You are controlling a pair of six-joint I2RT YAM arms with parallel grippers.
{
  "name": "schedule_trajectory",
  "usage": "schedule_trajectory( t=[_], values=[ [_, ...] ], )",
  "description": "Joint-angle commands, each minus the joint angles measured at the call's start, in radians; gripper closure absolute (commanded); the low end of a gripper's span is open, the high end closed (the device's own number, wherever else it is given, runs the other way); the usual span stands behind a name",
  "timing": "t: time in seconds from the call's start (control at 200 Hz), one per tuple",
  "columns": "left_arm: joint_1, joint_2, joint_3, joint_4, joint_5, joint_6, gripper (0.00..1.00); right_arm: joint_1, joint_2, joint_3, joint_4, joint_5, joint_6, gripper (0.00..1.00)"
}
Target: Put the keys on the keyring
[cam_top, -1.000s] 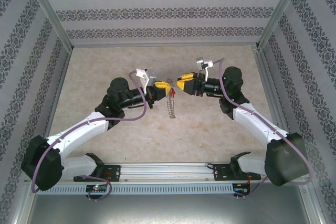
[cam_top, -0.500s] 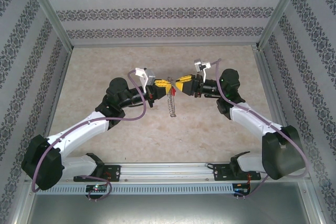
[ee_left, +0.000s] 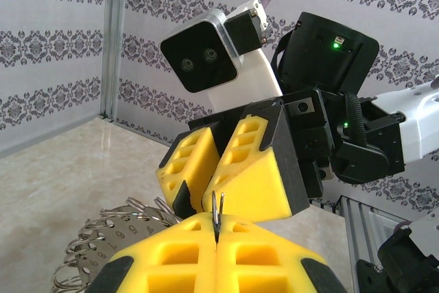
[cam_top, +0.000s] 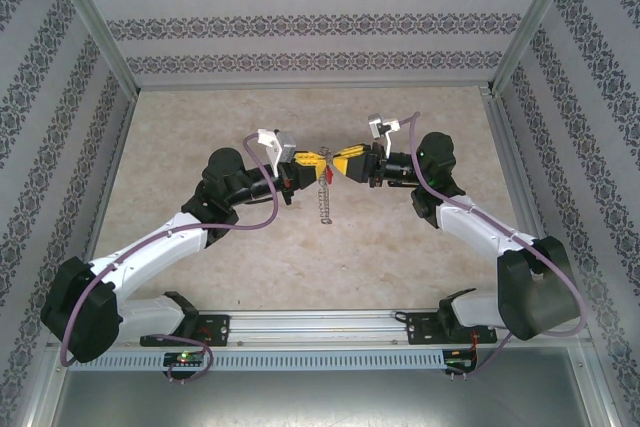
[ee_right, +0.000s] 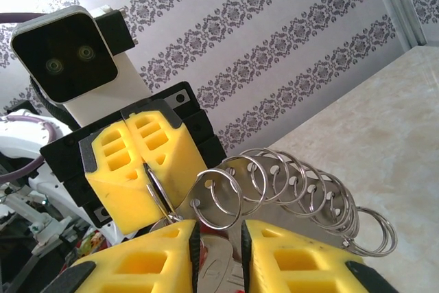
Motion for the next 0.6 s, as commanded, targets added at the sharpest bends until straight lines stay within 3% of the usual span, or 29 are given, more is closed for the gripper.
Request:
schedule_trajectory(
  t=[0.0, 0.595],
  values=[
    [-0.011, -0.001, 0.009, 0.065, 0.015, -0.011, 1.00, 0.015, -0.020, -0.015, 0.047, -0.036, -0.005, 0.73],
    [-0.013, 0.005, 0.016, 0.061, 0.020, -0.017, 1.00, 0.028, -0.037, 0.000, 0.039, -0.043, -0.010, 0.74]
  ],
)
